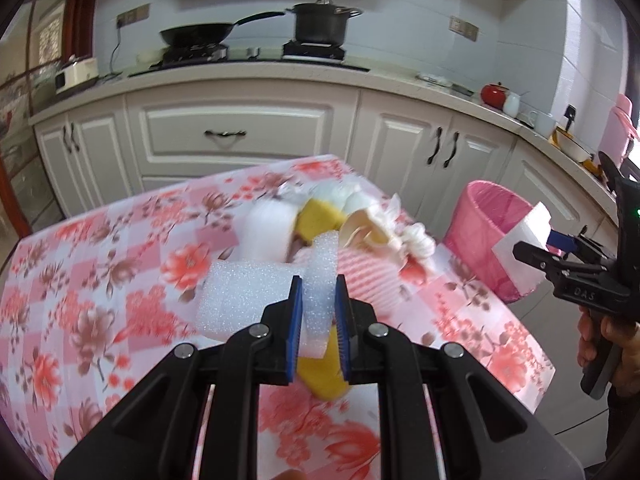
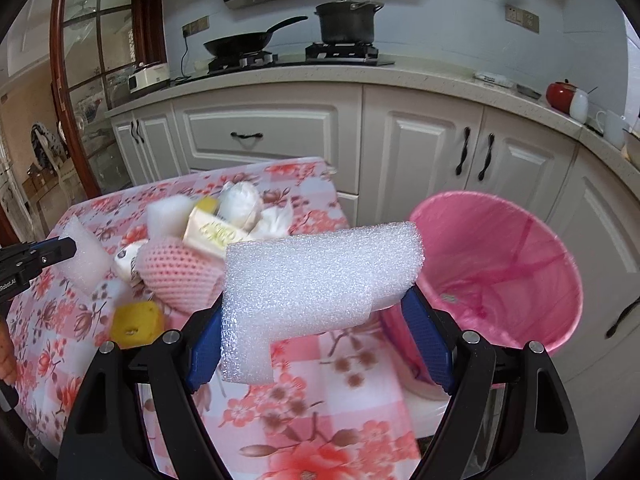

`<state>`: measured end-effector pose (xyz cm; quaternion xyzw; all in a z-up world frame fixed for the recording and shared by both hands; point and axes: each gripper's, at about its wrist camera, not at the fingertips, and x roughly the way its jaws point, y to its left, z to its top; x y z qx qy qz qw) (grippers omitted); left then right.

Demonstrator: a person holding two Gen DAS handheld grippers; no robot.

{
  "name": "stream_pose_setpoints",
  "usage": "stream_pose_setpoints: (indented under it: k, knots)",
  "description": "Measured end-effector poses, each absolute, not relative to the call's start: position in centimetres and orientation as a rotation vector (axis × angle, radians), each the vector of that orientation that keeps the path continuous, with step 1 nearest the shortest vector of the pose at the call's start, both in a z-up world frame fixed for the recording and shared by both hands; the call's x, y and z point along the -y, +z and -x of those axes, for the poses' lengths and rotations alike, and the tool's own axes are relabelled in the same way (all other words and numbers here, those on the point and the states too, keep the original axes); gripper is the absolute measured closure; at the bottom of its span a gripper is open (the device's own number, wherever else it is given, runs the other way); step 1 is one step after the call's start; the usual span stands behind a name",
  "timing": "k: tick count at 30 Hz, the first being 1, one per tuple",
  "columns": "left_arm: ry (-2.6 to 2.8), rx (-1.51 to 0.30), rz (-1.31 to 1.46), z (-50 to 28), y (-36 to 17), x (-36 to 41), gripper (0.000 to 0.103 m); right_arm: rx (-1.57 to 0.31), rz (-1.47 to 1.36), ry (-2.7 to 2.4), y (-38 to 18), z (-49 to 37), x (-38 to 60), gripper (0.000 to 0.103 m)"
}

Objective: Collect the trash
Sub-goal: 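Carry both white foam pieces over the pink bin and open both tools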

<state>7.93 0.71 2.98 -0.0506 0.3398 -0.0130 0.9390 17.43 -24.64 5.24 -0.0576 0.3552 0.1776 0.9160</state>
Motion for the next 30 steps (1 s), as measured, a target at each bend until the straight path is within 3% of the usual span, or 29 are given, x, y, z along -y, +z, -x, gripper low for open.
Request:
stream_pose_setpoints:
  k: [30]
  knots:
    - [-0.404,-0.656,-0.078,-20.4,7.9,20.7,0.088,-0.718,0.050,0.118,6.2,-25.9,39.7,0.026]
